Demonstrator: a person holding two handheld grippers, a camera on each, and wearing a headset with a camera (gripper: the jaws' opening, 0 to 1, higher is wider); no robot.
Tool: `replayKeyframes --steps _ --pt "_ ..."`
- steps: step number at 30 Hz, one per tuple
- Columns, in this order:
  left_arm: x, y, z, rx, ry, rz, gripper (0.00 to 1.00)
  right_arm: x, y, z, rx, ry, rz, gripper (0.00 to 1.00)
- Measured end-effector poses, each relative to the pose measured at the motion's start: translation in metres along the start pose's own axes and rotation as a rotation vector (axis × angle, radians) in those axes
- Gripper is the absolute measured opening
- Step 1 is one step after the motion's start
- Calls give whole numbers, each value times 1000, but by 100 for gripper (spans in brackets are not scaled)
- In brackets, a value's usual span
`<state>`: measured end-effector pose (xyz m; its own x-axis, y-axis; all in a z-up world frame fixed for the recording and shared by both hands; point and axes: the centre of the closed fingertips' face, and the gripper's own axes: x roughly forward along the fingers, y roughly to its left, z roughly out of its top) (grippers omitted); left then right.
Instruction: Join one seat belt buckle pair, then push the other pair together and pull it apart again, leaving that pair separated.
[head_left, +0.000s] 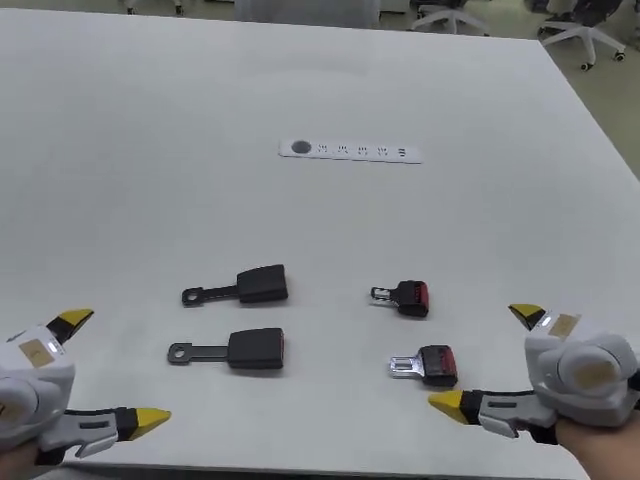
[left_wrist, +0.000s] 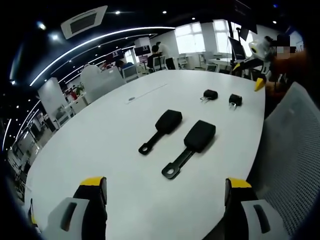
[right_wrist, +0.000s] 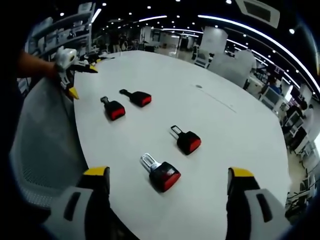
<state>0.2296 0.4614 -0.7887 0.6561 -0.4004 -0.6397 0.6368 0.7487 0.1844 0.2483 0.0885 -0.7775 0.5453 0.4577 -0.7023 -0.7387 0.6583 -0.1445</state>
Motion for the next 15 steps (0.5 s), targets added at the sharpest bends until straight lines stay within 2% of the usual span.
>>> replayKeyframes --steps 2,4,6,7,10,15 --pt "0 1 0 7 3 6 100 0 3 5 -31 -2 10 100" --pt "-1 4 0 8 5 16 100 1 5 11 -17 -17 27 99" --pt "-2 6 -3 -11 27 28 100 2 7 11 -26 0 39 94" --pt "-2 6 -2 -9 21 27 100 3 7 12 -32 1 39 92" --pt "-4 9 0 15 12 39 100 7 11 19 -7 -24 43 93" --pt "-6 10 -3 -2 16 39 100 7 21 27 -2 -35 37 95"
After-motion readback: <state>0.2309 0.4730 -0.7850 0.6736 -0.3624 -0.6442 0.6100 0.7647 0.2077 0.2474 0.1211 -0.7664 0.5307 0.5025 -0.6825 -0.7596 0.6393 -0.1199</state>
